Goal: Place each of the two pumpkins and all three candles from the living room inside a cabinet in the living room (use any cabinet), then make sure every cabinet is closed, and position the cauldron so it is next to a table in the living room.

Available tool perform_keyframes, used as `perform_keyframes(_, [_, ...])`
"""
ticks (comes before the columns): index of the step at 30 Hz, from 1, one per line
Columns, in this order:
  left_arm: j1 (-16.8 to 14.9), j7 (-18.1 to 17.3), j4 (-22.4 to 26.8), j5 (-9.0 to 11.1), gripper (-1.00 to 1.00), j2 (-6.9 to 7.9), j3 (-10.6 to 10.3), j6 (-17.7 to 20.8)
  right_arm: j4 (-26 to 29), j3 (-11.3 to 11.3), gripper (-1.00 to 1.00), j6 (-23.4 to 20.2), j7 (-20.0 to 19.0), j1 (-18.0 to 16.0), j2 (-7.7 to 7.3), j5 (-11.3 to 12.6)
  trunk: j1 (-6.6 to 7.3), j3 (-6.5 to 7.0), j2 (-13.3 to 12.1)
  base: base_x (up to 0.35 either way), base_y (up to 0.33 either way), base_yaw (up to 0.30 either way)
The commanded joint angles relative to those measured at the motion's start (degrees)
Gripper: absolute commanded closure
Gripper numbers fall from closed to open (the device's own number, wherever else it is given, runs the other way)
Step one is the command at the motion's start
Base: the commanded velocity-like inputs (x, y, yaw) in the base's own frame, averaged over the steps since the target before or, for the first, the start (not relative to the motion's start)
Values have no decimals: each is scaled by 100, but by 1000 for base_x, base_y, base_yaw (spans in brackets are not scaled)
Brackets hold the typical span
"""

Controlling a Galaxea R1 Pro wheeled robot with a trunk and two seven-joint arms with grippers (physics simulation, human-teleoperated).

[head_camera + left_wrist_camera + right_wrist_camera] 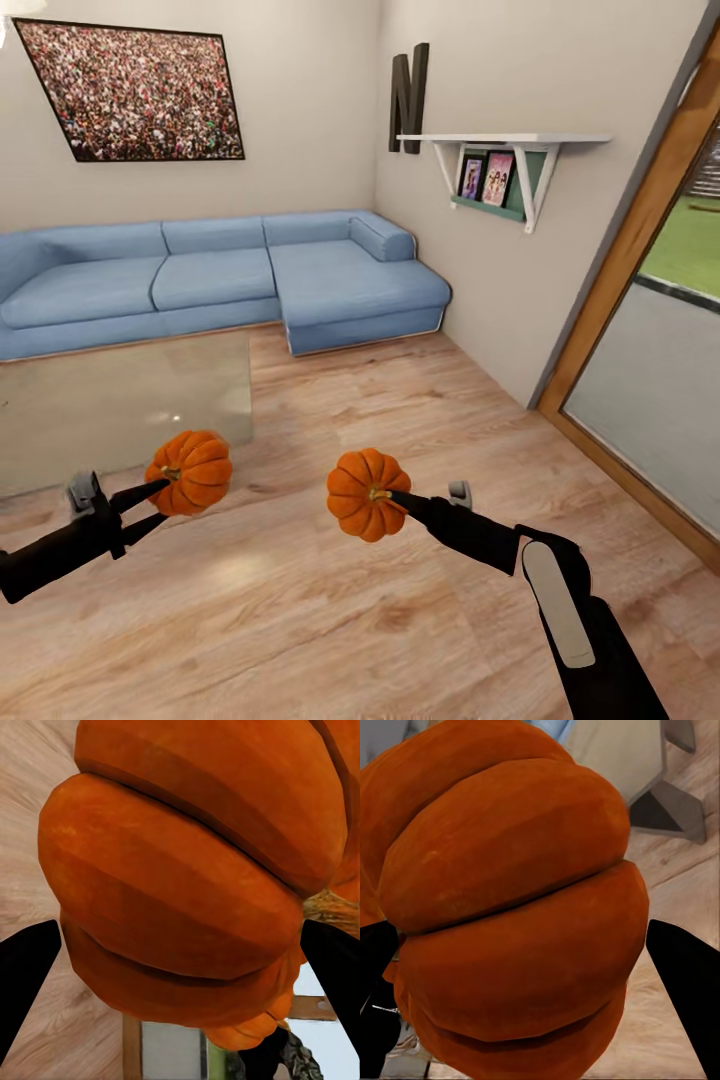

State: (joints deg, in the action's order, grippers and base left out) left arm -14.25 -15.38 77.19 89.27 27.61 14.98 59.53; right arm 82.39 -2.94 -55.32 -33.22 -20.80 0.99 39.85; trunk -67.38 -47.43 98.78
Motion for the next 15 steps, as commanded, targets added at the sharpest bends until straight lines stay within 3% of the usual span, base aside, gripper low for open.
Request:
perform_keyframes(1, [-8, -53, -2, 46, 100, -1, 3, 32, 5, -19, 100, -57, -35, -3, 6, 67, 3, -4, 3, -281, 0, 288])
perform_keyframes(15, [-8, -53, -2, 46, 100, -10, 5, 32, 6, -31, 100, -66, -35, -3, -26, 77, 3, -4, 3, -193, 0, 288])
